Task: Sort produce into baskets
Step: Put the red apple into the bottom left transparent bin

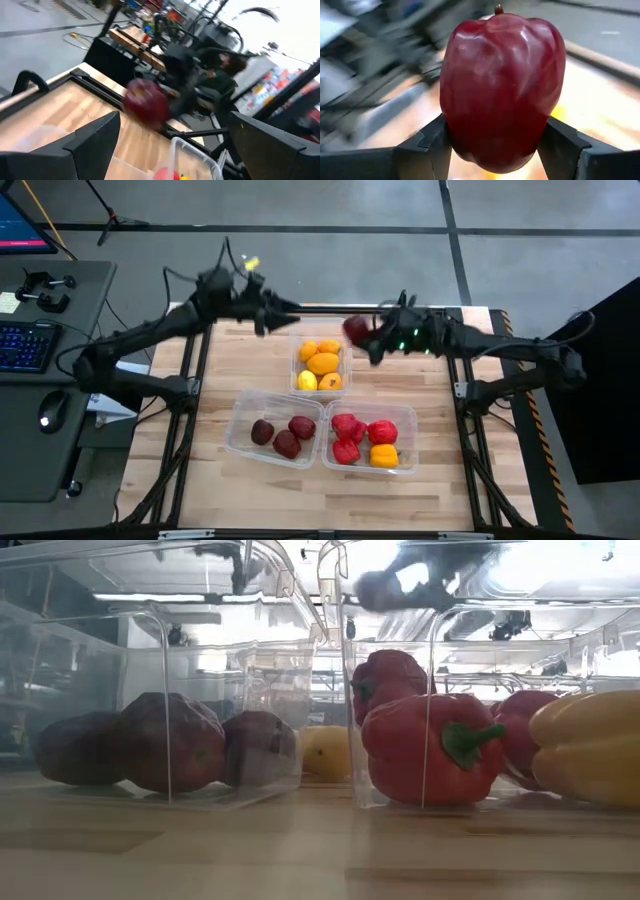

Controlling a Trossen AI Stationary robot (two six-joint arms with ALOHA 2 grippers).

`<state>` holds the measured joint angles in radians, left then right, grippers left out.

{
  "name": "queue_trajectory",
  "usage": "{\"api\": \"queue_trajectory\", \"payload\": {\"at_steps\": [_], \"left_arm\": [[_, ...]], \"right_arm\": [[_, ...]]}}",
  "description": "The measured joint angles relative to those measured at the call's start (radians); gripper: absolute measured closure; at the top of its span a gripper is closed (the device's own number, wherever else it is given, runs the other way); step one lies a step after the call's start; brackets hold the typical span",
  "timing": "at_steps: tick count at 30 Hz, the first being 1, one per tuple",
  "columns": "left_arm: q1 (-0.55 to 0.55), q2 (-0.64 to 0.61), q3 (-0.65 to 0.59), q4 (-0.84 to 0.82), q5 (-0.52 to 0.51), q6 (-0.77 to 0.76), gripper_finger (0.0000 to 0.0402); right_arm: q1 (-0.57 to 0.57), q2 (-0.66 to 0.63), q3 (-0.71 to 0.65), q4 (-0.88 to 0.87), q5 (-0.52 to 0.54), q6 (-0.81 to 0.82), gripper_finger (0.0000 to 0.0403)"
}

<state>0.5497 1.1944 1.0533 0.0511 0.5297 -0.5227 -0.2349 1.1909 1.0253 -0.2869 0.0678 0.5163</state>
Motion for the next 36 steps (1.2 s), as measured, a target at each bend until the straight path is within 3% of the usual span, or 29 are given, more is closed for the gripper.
{"api": "queue_trajectory", "payload": {"at_steps": [3, 6, 10, 13, 19, 24, 28, 36], "left_arm": [[-0.156, -0.055, -0.041, 0.001, -0.214, -0.054, 0.0046], [-0.264, -0.114, -0.052, 0.000, -0.353, -0.083, 0.0046], [-0.333, -0.208, -0.052, 0.022, -0.492, -0.059, 0.0046], [-0.337, -0.277, -0.052, 0.029, -0.541, -0.044, 0.0046], [-0.337, -0.371, -0.052, -0.025, -0.531, -0.013, 0.0046], [-0.339, -0.397, -0.052, -0.149, -0.474, -0.010, 0.0046], [-0.371, -0.396, -0.052, -0.221, -0.398, 0.061, 0.0046], [-0.439, -0.414, -0.052, -0.245, -0.271, 0.167, 0.0046]], "right_arm": [[0.121, 0.049, 0.000, 0.122, -0.043, -0.009, 0.0184], [0.218, 0.119, 0.000, 0.274, -0.068, -0.010, 0.0184], [0.311, 0.228, 0.000, 0.468, -0.080, -0.014, 0.0183], [0.357, 0.305, 0.000, 0.590, -0.080, 0.015, 0.0183], [0.394, 0.415, 0.000, 0.771, -0.064, 0.094, 0.0183], [0.415, 0.474, 0.017, 0.804, -0.046, 0.228, 0.0182], [0.441, 0.519, 0.119, 0.735, -0.041, 0.218, 0.0182], [0.451, 0.573, 0.383, 0.389, 0.067, 0.189, 0.0182]]}}
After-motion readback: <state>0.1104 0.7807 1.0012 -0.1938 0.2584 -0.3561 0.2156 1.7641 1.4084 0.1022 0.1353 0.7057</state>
